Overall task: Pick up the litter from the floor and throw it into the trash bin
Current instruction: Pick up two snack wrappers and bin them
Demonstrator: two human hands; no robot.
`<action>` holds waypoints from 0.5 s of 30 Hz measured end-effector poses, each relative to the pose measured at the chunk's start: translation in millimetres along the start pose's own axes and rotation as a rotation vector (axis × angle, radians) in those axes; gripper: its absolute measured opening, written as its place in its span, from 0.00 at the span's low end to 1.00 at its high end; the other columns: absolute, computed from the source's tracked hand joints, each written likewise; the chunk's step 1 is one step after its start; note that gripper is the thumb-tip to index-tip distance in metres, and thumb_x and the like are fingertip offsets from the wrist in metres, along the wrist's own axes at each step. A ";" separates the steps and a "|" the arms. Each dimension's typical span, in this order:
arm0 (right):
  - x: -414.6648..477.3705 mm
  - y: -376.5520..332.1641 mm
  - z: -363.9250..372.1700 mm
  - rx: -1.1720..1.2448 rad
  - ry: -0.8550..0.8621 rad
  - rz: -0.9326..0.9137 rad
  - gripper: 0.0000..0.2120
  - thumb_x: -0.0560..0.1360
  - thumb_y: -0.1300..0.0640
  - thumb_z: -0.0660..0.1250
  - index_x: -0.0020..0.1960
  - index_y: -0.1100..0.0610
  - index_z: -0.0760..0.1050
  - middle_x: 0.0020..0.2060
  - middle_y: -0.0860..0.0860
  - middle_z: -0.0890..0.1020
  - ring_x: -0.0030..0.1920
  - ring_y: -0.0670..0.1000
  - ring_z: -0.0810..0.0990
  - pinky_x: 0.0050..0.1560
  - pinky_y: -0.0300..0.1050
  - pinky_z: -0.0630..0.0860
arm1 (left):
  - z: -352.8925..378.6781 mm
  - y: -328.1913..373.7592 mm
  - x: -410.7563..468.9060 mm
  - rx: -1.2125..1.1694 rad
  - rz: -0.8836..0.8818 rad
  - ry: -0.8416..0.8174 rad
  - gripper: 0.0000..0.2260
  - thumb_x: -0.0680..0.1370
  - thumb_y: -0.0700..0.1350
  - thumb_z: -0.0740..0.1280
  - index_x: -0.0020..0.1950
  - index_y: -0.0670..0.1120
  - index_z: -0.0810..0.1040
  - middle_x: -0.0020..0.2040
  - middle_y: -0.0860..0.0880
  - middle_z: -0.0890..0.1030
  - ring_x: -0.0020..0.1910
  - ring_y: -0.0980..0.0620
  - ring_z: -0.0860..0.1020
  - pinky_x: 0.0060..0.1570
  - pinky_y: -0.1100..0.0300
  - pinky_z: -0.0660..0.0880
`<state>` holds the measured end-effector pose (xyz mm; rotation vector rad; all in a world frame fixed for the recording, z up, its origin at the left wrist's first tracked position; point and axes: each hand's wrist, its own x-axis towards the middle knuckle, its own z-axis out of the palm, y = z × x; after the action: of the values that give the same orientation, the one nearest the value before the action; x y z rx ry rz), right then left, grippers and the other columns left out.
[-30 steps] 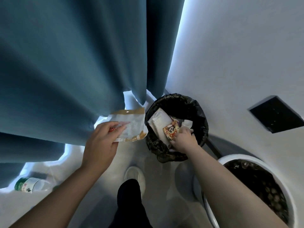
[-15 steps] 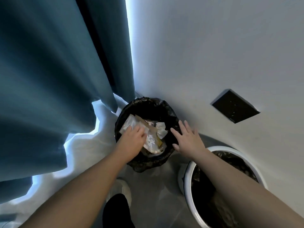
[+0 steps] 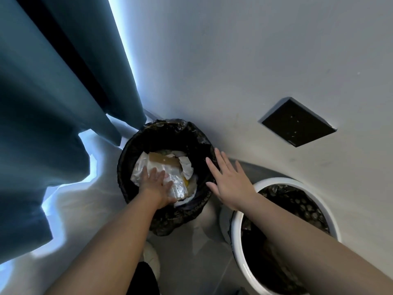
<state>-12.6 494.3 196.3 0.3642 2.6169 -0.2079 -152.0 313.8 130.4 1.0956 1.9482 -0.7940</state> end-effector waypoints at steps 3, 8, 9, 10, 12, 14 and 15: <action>-0.4 -0.6 -0.7 0.003 -0.002 0.003 0.32 0.82 0.41 0.48 0.79 0.50 0.38 0.77 0.54 0.33 0.77 0.53 0.35 0.75 0.58 0.47 | -1.0 -2.1 -0.6 -0.039 0.027 0.014 0.34 0.76 0.70 0.46 0.78 0.58 0.43 0.79 0.47 0.39 0.76 0.40 0.37 0.69 0.35 0.33; -5.5 -12.2 -6.3 -0.050 0.008 0.065 0.33 0.81 0.38 0.49 0.79 0.49 0.40 0.77 0.55 0.34 0.77 0.57 0.35 0.75 0.61 0.49 | -12.4 -6.9 -46.8 -0.271 0.116 0.240 0.32 0.78 0.68 0.45 0.78 0.57 0.44 0.79 0.47 0.40 0.77 0.42 0.37 0.70 0.37 0.33; -9.2 -20.8 -9.4 -0.035 0.027 0.075 0.33 0.80 0.38 0.50 0.79 0.49 0.41 0.77 0.55 0.35 0.77 0.58 0.35 0.75 0.62 0.48 | -11.4 -10.2 -63.5 -0.332 0.114 0.306 0.32 0.77 0.68 0.45 0.78 0.57 0.43 0.79 0.48 0.39 0.77 0.44 0.37 0.70 0.37 0.32; -14.3 -30.7 -12.0 -0.015 0.047 0.075 0.33 0.80 0.38 0.50 0.79 0.48 0.42 0.77 0.55 0.35 0.77 0.58 0.35 0.75 0.62 0.47 | -8.0 -14.2 -81.5 -0.382 0.099 0.371 0.32 0.77 0.68 0.45 0.78 0.57 0.42 0.79 0.49 0.39 0.77 0.45 0.37 0.70 0.37 0.32; -28.2 -56.1 -17.9 0.007 0.077 0.033 0.33 0.80 0.38 0.51 0.79 0.48 0.42 0.77 0.54 0.36 0.77 0.58 0.35 0.74 0.63 0.45 | 5.6 -25.4 -121.1 -0.445 0.040 0.466 0.33 0.77 0.69 0.44 0.78 0.57 0.41 0.79 0.49 0.40 0.77 0.46 0.36 0.71 0.36 0.34; -45.7 -87.5 -24.8 -0.010 0.063 -0.055 0.34 0.80 0.37 0.51 0.79 0.47 0.41 0.77 0.53 0.36 0.77 0.57 0.35 0.74 0.63 0.44 | 28.6 -38.9 -164.9 -0.487 -0.063 0.497 0.35 0.75 0.70 0.42 0.78 0.56 0.41 0.79 0.49 0.39 0.77 0.46 0.37 0.71 0.36 0.35; -54.2 -103.6 -29.1 -0.026 0.052 -0.106 0.34 0.80 0.37 0.51 0.79 0.47 0.40 0.78 0.53 0.36 0.77 0.57 0.35 0.74 0.63 0.44 | 42.1 -45.5 -186.8 -0.507 -0.124 0.505 0.36 0.73 0.71 0.39 0.78 0.55 0.41 0.79 0.49 0.40 0.77 0.46 0.38 0.72 0.36 0.36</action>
<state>-10.0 389.9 256.4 0.2255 2.6899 -0.2028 -113.7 182.1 271.5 0.9186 2.4699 -0.0502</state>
